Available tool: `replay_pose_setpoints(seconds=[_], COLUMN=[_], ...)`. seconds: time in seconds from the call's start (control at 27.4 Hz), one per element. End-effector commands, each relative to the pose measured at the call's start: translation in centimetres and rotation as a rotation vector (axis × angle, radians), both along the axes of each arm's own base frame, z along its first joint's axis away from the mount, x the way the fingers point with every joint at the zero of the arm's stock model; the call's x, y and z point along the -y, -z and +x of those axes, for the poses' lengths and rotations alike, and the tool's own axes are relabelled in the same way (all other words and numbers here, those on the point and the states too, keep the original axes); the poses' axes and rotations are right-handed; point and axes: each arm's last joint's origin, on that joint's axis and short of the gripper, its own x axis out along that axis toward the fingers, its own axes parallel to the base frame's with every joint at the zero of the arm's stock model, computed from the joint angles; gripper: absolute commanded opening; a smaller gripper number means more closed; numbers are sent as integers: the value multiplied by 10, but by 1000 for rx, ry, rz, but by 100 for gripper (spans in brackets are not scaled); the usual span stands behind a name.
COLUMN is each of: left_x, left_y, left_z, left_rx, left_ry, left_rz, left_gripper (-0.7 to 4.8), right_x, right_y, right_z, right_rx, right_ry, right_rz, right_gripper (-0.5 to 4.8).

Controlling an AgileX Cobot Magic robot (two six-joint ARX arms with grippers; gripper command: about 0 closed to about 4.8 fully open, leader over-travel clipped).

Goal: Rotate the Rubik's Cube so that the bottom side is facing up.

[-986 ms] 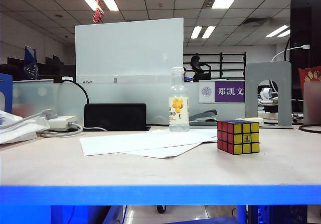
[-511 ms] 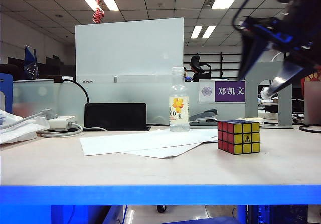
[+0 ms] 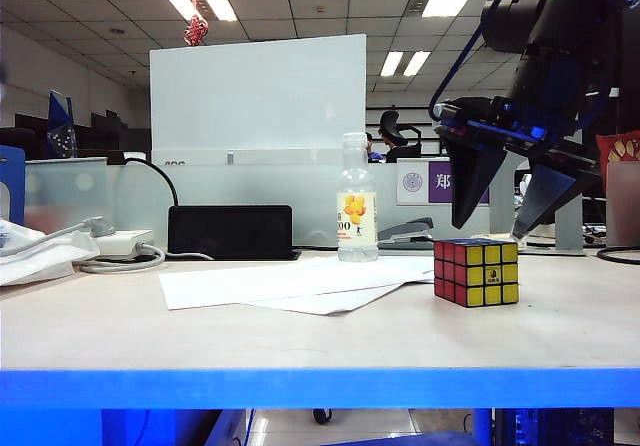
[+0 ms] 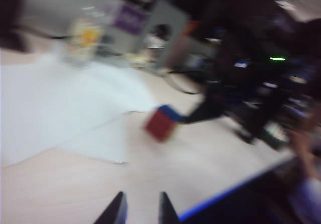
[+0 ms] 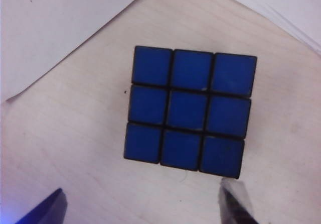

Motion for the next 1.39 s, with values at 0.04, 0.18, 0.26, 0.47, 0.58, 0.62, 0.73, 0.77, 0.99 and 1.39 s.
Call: replay_pose_setpoints(seconds=[0.04,0.18,0.26,0.47,0.58,0.62,0.73,0.77,0.99,1.39], left_x=[13,33,41,79,94,97,101,101,101,101], left_y=[-1,-3,-8,-42,-48,-50,-55,-55,-56,-56], left_z=[-4,-5,1,52,69,73,79,79,79,79], left_rx=[32,46,36,-20,-15,-3,25,33,58,56], left_ry=[81,147,137,162,213,215,218,217,208,217], left_rz=[20,162,201,271,322,337,356,361,383,379], left_gripper=[97,187,187,187,187,187,187,187,187,187], right_x=[-2,-3,-4,-4,-2,-2,0,2,0,-4], right_y=[-3,0,6,26,28,28,27,27,24,24], right_z=[2,6,10,18,18,18,17,18,24,23], right_rx=[28,47,50,29,42,44,23,23,82,58], right_ry=[-8,-8,-2,-22,-44,-41,-39,-34,-43,-93], right_rz=[4,9,-6,-97,-170,-190,-196,-195,-134,-15], right_gripper=[392,392,392,415,433,433,445,445,445,237])
